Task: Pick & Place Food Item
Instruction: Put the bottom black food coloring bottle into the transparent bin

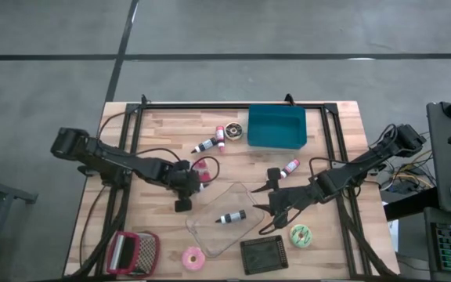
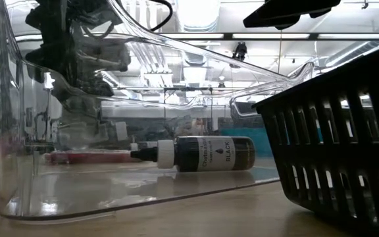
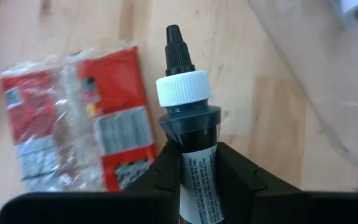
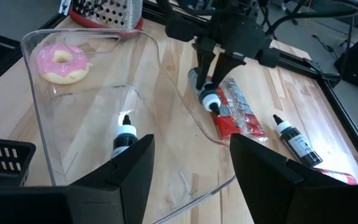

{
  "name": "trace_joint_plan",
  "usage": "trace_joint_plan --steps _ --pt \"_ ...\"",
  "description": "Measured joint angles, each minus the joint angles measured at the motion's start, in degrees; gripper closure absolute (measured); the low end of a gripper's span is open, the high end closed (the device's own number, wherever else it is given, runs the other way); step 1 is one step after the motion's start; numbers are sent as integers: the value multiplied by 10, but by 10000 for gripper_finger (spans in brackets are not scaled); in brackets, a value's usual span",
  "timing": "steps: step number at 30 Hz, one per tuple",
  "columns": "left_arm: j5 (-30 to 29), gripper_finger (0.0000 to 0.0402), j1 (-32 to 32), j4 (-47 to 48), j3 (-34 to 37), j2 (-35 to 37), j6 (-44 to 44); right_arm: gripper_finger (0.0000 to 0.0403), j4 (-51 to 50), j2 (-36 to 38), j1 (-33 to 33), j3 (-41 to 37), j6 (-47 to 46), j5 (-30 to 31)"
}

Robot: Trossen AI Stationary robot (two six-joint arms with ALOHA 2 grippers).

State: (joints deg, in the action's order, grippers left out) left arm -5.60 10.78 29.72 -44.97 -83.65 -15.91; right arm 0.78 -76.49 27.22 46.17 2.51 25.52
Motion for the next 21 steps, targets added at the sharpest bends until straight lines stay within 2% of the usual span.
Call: trace_joint_plan --steps 13,21 --pt "-76 333 2 -3 1 65 16 195 2 0 0 0 -2 0" --pt "-94 333 23 -79 5 100 64 195 17 0 0 -7 -5 0"
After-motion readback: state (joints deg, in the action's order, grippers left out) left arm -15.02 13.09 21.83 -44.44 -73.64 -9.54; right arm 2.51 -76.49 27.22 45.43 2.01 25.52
